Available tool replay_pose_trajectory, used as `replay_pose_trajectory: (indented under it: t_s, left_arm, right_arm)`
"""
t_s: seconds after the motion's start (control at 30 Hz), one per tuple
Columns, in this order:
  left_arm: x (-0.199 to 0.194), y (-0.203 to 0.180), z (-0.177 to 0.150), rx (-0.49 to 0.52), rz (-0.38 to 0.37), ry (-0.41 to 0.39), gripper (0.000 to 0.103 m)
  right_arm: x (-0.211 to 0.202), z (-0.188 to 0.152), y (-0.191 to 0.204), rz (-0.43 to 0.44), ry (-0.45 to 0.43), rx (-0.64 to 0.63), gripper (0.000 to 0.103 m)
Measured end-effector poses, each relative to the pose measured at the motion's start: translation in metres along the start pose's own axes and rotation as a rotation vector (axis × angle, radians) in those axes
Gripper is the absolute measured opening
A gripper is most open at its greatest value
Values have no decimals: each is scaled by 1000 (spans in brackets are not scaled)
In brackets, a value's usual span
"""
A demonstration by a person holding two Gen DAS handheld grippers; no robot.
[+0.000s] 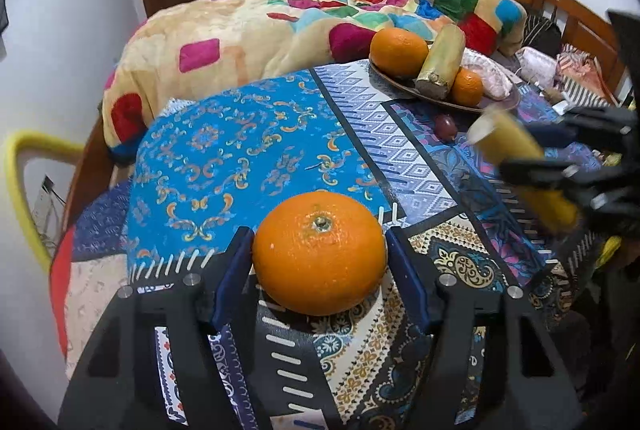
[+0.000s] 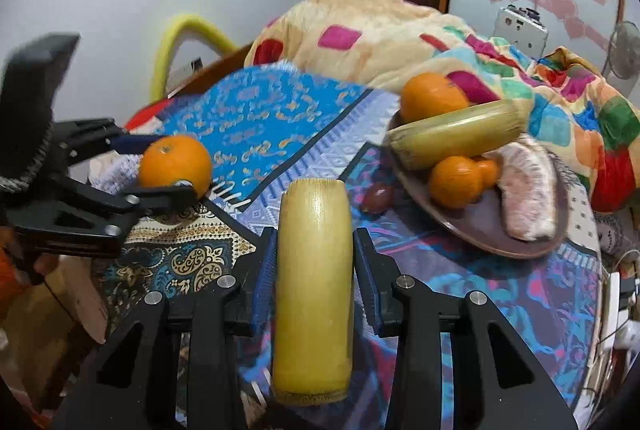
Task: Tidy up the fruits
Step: 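Grasp the yellow vegetable by its end with the right tool and lift it upright, then carry the yellow vegetable to the plate with the right tool and lay it down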
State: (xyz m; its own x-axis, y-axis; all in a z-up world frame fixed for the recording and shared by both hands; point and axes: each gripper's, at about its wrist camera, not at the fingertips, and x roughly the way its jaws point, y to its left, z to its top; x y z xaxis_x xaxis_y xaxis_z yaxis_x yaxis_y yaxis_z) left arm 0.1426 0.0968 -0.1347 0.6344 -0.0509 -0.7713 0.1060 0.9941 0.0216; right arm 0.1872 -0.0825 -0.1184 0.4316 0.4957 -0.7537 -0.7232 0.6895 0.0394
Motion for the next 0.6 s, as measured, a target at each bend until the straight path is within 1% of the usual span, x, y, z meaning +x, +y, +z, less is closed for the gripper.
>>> replay_pose_trajectory:
  t_s: [0.03, 0.07, 0.17, 0.27, 0.37, 0.6]
  left_arm:
    - [0, -2, 1, 3, 8, 6, 65]
    - [-2, -3, 3, -9, -1, 8, 65]
    - [-6, -11, 10, -39, -47, 4, 65]
    - [-12, -27, 20, -24, -42, -29, 65]
    - [-20, -45, 34, -15, -61, -67, 65]
    - [-25, -69, 62, -3, -91, -123, 65]
  right_arm:
    - [-6, -1, -3, 0, -11, 7, 35]
    - [-14, -2, -6, -2, -24, 17, 35]
    - [-35, -1, -16, -21, -69, 42, 35]
    - [-58, 1, -28, -57, -118, 69, 35]
    - [-74, 0, -42, -91, -146, 93, 35]
    - [-99, -1, -73, -148, -201, 145, 35]
